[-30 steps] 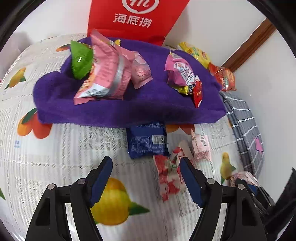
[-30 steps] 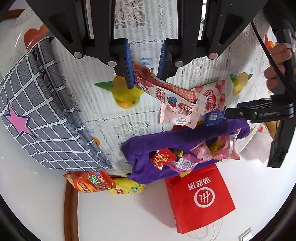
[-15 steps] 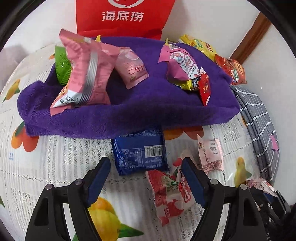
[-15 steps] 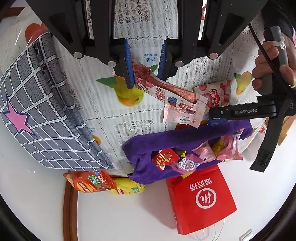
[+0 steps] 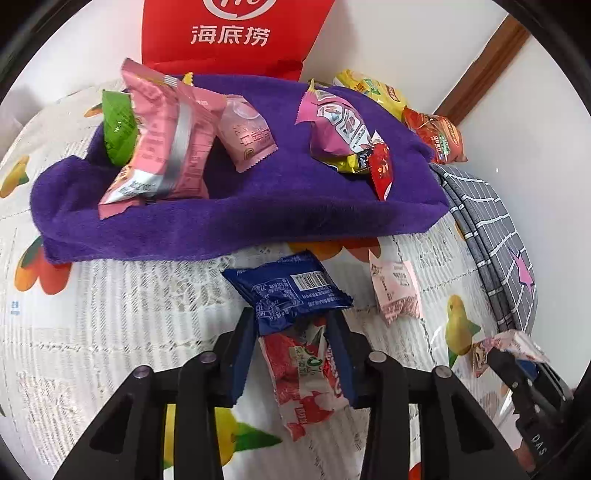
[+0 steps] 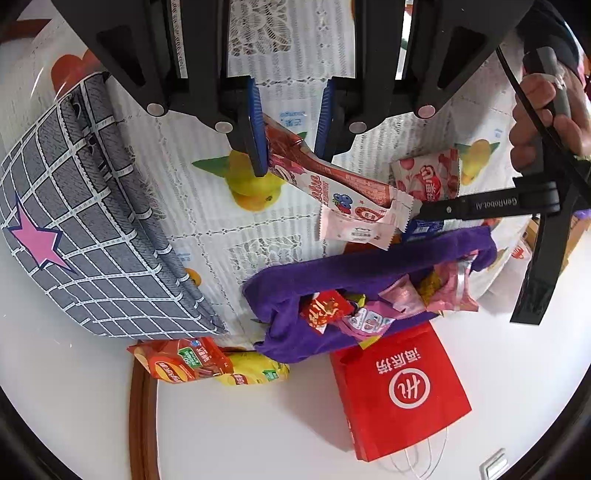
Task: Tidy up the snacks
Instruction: 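Hold the strip packet with the right tool while the left tool grasps the red-white candy packet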
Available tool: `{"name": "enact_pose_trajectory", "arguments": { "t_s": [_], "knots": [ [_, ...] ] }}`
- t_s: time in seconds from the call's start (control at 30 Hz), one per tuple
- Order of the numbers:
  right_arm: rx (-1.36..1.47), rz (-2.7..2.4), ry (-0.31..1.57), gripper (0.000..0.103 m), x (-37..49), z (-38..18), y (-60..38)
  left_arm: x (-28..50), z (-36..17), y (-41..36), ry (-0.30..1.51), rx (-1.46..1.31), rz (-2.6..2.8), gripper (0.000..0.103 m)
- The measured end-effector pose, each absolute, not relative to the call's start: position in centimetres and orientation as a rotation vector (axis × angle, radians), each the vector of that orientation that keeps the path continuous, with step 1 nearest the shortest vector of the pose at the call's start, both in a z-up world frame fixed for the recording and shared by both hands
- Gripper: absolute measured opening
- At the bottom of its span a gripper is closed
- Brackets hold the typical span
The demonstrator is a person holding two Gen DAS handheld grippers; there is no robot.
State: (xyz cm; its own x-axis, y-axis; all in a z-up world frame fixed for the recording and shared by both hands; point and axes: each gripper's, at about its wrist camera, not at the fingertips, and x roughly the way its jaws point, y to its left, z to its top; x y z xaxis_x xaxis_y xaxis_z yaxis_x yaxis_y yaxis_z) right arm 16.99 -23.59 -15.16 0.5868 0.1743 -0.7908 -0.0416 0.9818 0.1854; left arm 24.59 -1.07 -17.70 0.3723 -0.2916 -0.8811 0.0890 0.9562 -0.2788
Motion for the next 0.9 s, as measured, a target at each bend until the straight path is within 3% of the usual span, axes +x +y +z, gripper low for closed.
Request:
{"name": "enact_pose_trajectory", "arguments": {
  "t_s": [0.33,0.43,0.9],
  "knots": [
    [0.175,0.157,0.933,0.025,16.2,-14.0,-22.4,22.5,-15.2,2.1,1.116,-0.268,-0.274,0.025],
    [0.178,0.168,0.928,0.025,16.0,-13.5,-22.0,21.9,-14.4,3.2,1.101,-0.296,-0.293,0.013],
    [0.165,0.200,0.906,0.025,15.6,-12.4,-20.3,19.9,-12.5,5.5,1.062,-0.300,-0.298,0.009]
  ]
}}
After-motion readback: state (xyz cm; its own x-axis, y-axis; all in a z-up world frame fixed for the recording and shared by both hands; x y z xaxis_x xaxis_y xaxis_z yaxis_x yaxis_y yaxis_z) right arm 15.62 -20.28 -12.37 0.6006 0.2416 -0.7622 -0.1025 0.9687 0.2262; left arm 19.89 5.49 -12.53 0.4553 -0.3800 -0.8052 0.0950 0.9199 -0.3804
